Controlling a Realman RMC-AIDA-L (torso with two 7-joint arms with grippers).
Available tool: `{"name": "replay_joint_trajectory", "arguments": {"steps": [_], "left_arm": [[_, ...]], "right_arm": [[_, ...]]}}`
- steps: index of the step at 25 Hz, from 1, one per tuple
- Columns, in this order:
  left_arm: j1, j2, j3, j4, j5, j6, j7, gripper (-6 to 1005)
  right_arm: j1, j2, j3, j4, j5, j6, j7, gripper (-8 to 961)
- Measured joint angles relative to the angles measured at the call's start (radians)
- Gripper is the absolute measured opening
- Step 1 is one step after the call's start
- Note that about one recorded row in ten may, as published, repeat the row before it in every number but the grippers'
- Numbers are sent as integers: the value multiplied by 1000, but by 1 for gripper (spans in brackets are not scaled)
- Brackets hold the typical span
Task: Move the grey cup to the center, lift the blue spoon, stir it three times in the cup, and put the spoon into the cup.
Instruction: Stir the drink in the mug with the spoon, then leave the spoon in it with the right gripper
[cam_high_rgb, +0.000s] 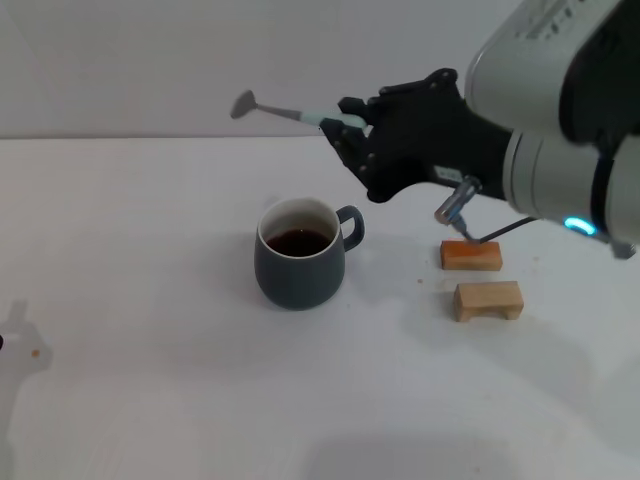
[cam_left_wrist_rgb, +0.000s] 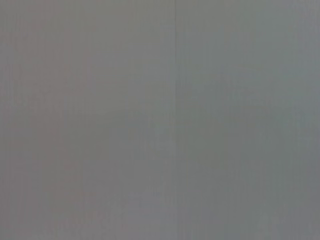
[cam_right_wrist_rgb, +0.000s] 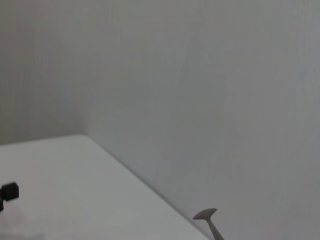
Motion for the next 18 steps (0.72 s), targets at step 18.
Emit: {"name": "replay_joint_trajectory", "arguments": {"steps": [18], "left_arm": [[10,1,-2,3,-1,4,-1,-2]], "right_arm": [[100,0,100,-9,-9,323,73,157]]}}
